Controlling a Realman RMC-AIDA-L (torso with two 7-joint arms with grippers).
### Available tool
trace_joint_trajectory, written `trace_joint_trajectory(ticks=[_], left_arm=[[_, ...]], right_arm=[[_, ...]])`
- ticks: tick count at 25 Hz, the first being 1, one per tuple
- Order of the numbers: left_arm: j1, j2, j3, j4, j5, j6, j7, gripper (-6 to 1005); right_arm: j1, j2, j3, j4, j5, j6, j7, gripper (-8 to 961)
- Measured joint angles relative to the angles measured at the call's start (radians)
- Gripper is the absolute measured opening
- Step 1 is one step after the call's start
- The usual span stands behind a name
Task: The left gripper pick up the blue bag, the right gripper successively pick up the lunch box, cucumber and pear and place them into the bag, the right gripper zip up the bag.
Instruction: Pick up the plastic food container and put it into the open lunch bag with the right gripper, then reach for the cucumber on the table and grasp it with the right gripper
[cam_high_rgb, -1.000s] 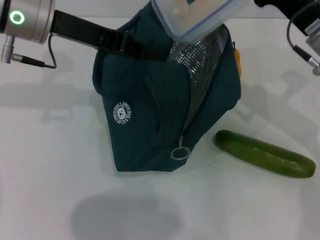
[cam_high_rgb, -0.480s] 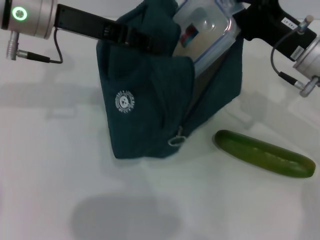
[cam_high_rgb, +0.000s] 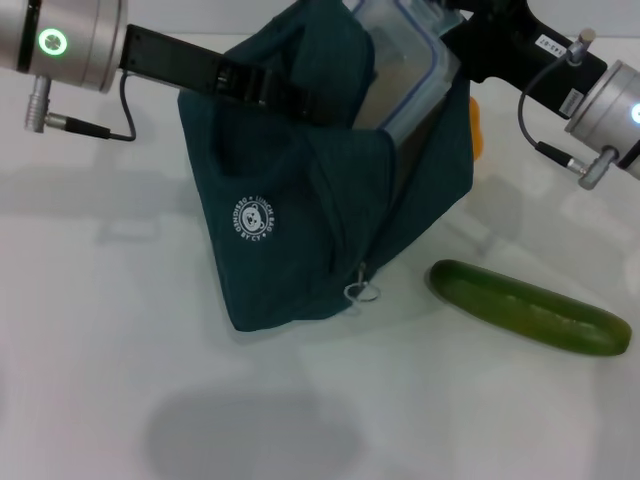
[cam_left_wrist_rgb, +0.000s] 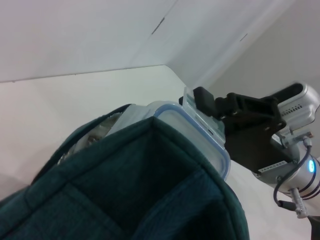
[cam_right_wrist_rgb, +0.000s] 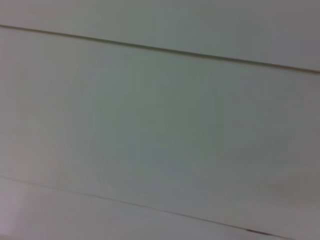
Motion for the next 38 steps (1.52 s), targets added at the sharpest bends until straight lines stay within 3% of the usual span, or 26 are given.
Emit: trace_joint_trajectory(ticks=[5, 12, 18, 24, 29, 30, 38], left_arm=[[0.000, 0.001, 0.000, -0.009, 0.002, -0.003, 0.003, 44], [0.004, 0.004, 0.000, -0.014, 0.002, -0.008, 0.003, 44], [0.017, 0.004, 0.000, -0.020, 0.004, -0.027, 0.003, 44], [0.036, 0.001, -0.007, -0.027, 0.004, -0.039, 0.006, 43], [0.045, -0.003, -0.008, -0.053, 0.004, -0.062, 0.026, 43], [0.049, -0.003, -0.010, -0.061, 0.004, -0.069, 0.032, 43], [0.066, -0.005, -0.011, -0.075, 0.000, -0.086, 0.044, 43]], right_arm=[[-0.001, 0.000, 0.001, 0.003, 0.000, -0.008, 0.008, 127], [-0.033, 0.000, 0.003, -0.008, 0.005, -0.079, 0.025, 327], [-0.126, 0.000, 0.014, -0.087, 0.013, -0.167, 0.026, 560], [-0.242, -0.007, -0.035, -0.227, 0.001, -0.207, 0.022, 677], [-0.369, -0.041, -0.148, -0.399, -0.034, -0.167, -0.036, 685], [-0.391, -0.064, -0.159, -0.440, -0.086, -0.158, -0.073, 686], [-0.391, -0.147, -0.161, -0.570, -0.363, -0.154, -0.130, 699]])
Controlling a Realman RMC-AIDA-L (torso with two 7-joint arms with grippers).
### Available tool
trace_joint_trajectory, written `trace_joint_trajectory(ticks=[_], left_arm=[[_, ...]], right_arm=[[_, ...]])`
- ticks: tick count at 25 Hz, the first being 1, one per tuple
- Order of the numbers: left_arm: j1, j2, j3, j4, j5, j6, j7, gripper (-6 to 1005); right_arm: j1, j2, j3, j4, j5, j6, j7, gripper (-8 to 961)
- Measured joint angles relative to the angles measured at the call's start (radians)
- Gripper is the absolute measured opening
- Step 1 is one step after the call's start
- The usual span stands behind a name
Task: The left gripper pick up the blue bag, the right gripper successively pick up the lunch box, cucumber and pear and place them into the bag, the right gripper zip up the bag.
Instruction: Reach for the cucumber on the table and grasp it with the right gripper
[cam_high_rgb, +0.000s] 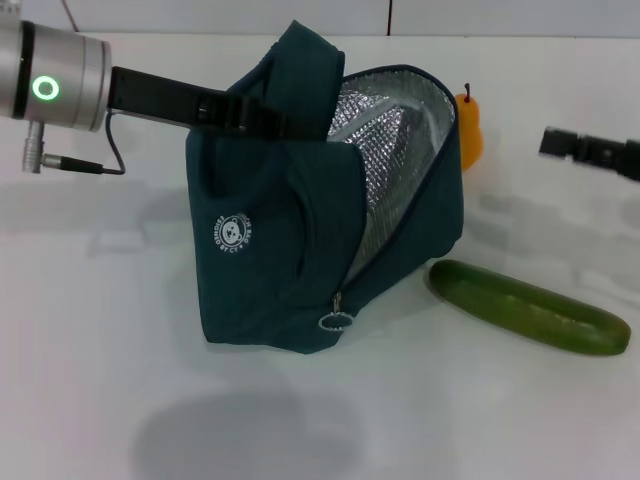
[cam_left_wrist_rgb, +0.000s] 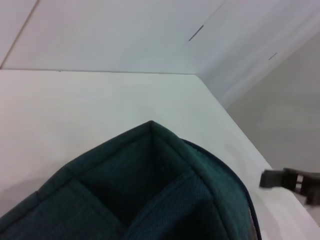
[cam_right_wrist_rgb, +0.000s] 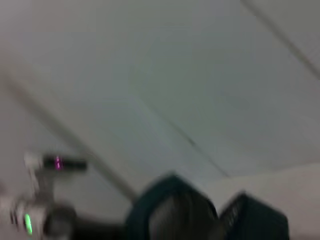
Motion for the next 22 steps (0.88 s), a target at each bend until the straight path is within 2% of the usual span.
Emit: trace_joint_trajectory(ticks=[6, 10, 13, 17, 22], left_arm=[[0.006, -0.004, 0.000, 0.000, -0.002, 0.000, 0.002, 44], [0.009, -0.004, 0.000, 0.000, -0.003, 0.000, 0.002, 43], [0.010, -0.004, 0.000, 0.000, -0.003, 0.000, 0.002, 43], [0.009, -0.004, 0.000, 0.000, -0.002, -0.004, 0.003, 43], [0.009, -0.004, 0.000, 0.000, -0.003, -0.012, 0.011, 44]], right_arm=[[0.033, -0.065, 0.006, -0.153, -0.246, -0.018, 0.023, 708], [0.101, -0.109, 0.006, -0.201, -0.425, -0.028, 0.044, 714], [0.173, -0.128, 0.006, -0.228, -0.572, -0.051, 0.085, 719], [0.233, -0.122, 0.002, -0.310, -0.714, -0.088, 0.138, 725], [0.326, -0.086, -0.002, -0.431, -0.862, -0.158, 0.222, 733]])
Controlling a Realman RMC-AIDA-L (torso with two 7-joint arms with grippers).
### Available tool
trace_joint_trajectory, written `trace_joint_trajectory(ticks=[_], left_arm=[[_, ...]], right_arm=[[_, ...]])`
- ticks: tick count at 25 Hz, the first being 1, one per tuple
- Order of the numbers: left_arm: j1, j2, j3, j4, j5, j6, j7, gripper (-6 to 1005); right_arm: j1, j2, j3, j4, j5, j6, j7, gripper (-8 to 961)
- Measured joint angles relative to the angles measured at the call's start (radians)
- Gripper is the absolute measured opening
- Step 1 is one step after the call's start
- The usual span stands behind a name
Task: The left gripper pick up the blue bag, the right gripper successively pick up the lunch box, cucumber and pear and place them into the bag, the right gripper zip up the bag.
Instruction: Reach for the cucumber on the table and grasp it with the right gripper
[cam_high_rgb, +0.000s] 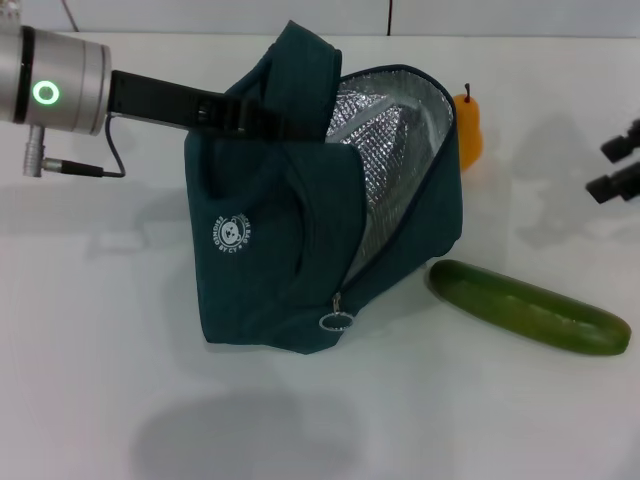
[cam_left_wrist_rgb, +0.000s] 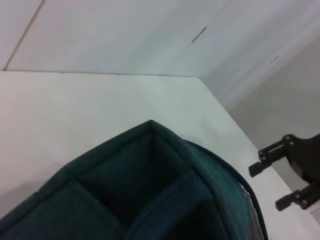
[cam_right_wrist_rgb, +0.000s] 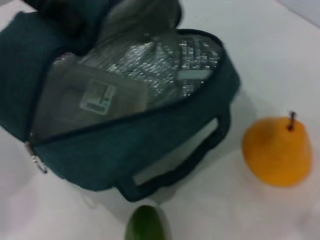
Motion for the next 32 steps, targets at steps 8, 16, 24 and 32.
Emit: trace_joint_trajectory(ticks=[8, 16, 24, 32], left_arm=[[0.000, -0.005, 0.000, 0.000, -0.002, -0.002, 0.004, 44], [-0.008, -0.013, 0.001, 0.000, -0.002, -0.002, 0.005, 43], [-0.002, -0.015, 0.001, 0.000, -0.003, -0.002, 0.005, 44], [-0.011, -0.017, 0.000, 0.000, -0.004, -0.002, 0.007, 43]], right_arm=[[0.141, 0.142, -0.100, -0.105, -0.270, -0.069, 0.088, 745], [0.187, 0.228, -0.267, -0.092, -0.379, -0.025, 0.125, 757], [0.176, 0.231, -0.370, -0.093, -0.313, 0.017, 0.135, 770], [0.171, 0.230, -0.387, -0.084, -0.249, -0.003, 0.134, 782]])
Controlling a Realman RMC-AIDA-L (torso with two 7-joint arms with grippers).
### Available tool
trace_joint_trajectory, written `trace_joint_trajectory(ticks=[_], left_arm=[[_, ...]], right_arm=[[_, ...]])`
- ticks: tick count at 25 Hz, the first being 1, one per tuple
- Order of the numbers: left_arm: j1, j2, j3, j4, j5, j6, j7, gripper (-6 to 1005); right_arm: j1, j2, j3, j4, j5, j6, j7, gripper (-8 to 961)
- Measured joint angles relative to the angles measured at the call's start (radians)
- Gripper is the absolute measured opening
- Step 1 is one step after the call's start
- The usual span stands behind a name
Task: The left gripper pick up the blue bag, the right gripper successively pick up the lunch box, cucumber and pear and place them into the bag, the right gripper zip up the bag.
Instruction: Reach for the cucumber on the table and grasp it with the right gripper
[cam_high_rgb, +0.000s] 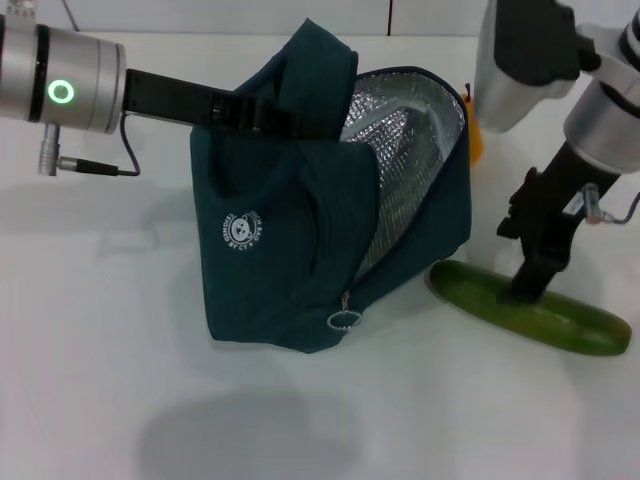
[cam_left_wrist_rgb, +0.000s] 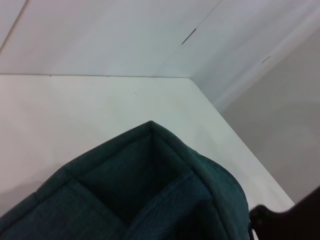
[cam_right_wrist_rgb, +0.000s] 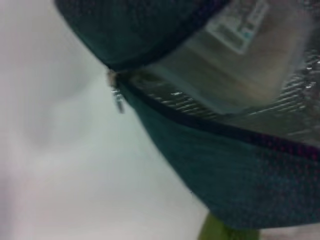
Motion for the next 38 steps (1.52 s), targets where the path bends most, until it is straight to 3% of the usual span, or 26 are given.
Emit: trace_joint_trajectory(ticks=[12, 38], left_arm=[[-0.001, 0.000, 0.000, 0.000, -0.001, 0.000, 0.000, 44], [-0.009, -0.001, 0.000, 0.000, -0.004, -0.011, 0.009, 43]], right_arm=[[-0.029, 0.000, -0.162, -0.001, -0.001, 0.073, -0.009, 883], [-0.036, 0.003, -0.214, 0.067, 0.031, 0.150, -0.019, 866]])
